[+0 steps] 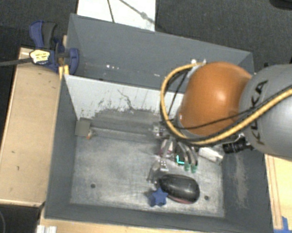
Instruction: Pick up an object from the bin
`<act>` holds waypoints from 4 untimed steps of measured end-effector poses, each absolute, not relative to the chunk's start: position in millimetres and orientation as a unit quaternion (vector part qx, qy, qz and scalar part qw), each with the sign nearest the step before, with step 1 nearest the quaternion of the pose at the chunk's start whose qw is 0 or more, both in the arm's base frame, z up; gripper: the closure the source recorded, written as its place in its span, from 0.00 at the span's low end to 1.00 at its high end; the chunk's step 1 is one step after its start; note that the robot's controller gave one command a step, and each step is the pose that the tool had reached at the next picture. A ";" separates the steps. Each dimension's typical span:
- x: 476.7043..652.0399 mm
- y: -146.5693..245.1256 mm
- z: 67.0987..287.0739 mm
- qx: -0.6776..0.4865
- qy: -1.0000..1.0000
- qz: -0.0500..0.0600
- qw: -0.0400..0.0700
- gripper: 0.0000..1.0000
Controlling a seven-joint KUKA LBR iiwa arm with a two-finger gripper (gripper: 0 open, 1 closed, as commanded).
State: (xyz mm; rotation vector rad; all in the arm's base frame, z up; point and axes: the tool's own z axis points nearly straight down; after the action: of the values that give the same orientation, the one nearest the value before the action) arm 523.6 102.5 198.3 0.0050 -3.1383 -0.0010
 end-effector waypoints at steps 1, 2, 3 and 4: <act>541.9 21.6 68.2 0.078 -0.997 -0.001 0.000 0.00; 592.4 -41.4 72.0 0.081 -0.997 0.000 -0.002 0.00; 587.4 -86.3 77.8 0.043 -0.999 -0.001 -0.002 0.00; 587.4 -119.8 77.7 0.238 -0.971 0.000 -0.005 0.00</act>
Offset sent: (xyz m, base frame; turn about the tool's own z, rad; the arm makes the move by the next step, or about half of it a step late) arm 0.0177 -0.0792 -0.1283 -0.1569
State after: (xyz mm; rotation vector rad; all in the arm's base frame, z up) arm 587.4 -119.8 77.7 0.7516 -3.0608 0.0005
